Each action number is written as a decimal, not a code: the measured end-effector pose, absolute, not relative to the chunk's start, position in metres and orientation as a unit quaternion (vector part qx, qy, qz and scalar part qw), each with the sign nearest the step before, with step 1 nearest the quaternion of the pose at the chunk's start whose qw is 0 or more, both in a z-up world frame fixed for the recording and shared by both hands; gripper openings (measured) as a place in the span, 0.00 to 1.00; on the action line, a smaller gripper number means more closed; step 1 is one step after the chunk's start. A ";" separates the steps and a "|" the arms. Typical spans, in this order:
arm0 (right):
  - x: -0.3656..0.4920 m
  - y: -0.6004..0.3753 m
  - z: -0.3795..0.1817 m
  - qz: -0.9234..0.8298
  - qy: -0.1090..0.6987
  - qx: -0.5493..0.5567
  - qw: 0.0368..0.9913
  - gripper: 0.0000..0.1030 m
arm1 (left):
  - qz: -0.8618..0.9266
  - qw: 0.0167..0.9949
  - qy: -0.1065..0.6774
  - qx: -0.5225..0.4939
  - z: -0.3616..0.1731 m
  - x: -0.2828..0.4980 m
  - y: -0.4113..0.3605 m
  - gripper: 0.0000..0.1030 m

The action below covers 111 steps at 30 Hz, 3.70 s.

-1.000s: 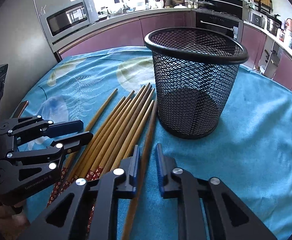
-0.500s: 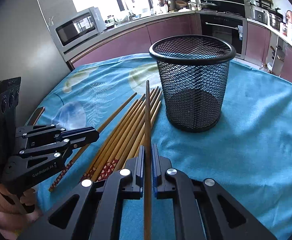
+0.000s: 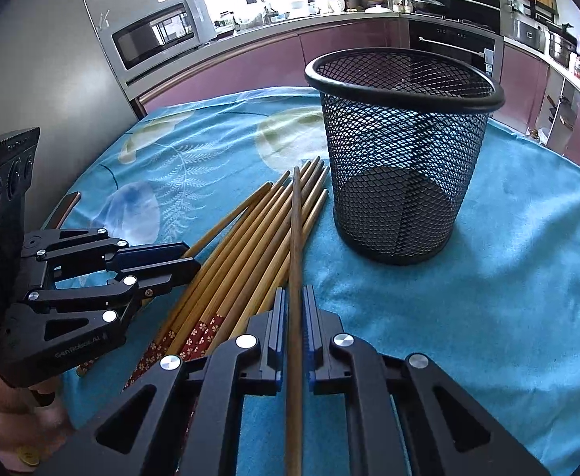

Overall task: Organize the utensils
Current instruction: 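Lift the chopsticks upright with both tools and carry them over the mesh cup, then lower the chopsticks into the mesh cup and open both tools, then move both open tools back to the chopstick bundle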

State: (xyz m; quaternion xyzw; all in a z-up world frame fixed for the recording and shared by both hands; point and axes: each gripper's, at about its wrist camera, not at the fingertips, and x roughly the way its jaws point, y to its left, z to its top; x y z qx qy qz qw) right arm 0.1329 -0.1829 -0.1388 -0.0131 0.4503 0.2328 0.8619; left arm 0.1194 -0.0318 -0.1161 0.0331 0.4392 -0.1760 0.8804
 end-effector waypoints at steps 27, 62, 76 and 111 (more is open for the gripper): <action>0.098 -0.235 -0.038 0.263 0.293 0.017 0.919 0.06 | -0.259 0.909 0.325 -0.029 0.008 0.082 -0.021 0.07; 0.213 -0.237 -0.022 0.207 0.275 0.027 0.939 0.06 | -0.274 0.910 0.309 -0.031 0.042 0.207 -0.102 0.07; 0.224 -0.230 -0.043 0.194 0.335 0.023 0.922 0.07 | -0.265 0.903 0.337 -0.016 0.002 0.232 -0.106 0.14; 0.105 -0.191 -0.126 0.230 0.402 -0.008 0.886 0.42 | -0.162 0.909 0.385 0.014 -0.093 0.091 -0.020 0.46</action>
